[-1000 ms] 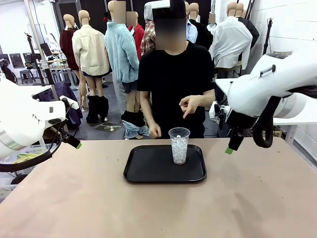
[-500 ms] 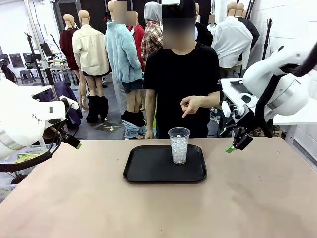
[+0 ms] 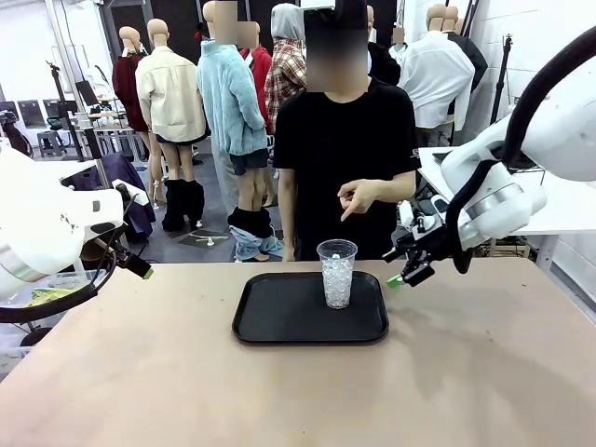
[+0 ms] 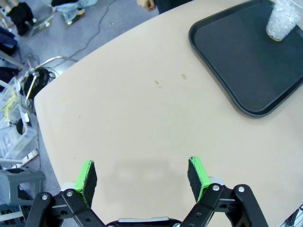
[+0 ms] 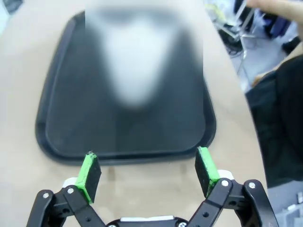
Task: Pour the drink into the iced cup.
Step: Pick up the iced cup indicated by the human and present it to them.
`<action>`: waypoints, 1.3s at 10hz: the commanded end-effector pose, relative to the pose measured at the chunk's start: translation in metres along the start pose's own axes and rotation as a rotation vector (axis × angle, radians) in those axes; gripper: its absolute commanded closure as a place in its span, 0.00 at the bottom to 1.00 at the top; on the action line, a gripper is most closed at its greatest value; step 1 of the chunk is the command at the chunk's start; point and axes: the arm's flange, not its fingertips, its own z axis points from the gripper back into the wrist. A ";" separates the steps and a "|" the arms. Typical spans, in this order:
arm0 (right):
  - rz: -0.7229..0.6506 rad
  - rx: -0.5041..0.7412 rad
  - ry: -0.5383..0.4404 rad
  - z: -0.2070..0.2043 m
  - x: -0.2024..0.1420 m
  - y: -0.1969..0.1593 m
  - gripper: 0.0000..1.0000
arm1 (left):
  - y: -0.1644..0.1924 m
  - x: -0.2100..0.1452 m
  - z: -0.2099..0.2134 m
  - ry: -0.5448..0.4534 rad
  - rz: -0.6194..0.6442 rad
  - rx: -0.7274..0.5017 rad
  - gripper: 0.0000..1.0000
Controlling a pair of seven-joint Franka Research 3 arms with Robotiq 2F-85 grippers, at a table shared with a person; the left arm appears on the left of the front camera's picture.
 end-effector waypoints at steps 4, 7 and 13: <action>-0.121 0.017 -0.199 -0.048 0.000 -0.031 0.00 | 0.001 0.001 0.003 0.018 -0.003 0.003 0.00; -0.110 0.075 -0.216 -0.066 0.002 -0.034 0.00 | 0.001 0.001 0.003 0.018 -0.003 0.003 0.00; -0.142 0.105 -0.224 -0.067 0.001 -0.023 0.00 | 0.001 0.001 0.003 0.018 -0.003 0.003 0.00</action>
